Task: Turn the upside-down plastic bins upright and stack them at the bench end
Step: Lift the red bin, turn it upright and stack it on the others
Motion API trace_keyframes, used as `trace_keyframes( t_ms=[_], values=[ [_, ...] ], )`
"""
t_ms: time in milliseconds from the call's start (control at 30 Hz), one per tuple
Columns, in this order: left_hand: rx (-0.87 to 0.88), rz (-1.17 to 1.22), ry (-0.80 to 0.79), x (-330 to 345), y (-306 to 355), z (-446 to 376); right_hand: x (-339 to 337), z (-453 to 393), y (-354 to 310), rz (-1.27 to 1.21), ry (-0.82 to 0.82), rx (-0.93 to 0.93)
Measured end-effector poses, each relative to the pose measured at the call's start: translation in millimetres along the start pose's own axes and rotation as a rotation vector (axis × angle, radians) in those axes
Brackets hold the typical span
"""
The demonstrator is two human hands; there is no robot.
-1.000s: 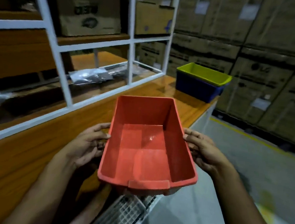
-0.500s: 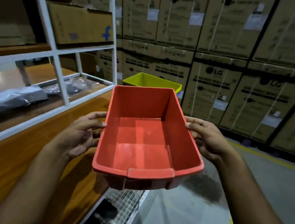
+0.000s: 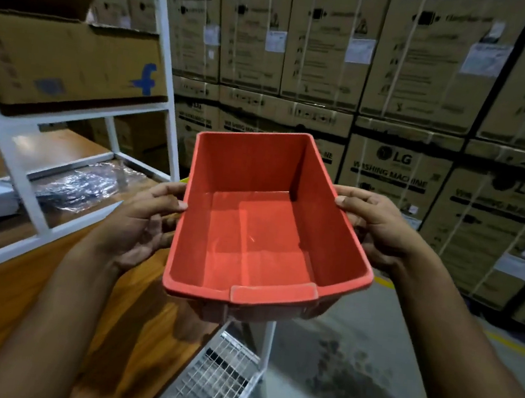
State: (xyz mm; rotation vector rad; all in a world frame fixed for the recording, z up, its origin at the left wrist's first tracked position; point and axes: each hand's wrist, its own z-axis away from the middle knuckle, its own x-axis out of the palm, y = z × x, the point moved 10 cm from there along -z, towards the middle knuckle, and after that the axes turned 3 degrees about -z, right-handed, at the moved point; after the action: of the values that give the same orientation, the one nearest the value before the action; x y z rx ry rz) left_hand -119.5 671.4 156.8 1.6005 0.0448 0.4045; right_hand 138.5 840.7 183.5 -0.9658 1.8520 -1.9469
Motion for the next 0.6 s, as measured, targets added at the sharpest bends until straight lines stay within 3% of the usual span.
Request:
trace_keyframes(
  t_ms=[333,600],
  values=[
    [0.055,-0.092,0.323,7,2,-127,-61,-210,0,0.037,-0.297,0.050],
    [0.069,-0.036,0.551,9,-4,-182,-52,-332,17,0.000,-0.469,0.193]
  ],
)
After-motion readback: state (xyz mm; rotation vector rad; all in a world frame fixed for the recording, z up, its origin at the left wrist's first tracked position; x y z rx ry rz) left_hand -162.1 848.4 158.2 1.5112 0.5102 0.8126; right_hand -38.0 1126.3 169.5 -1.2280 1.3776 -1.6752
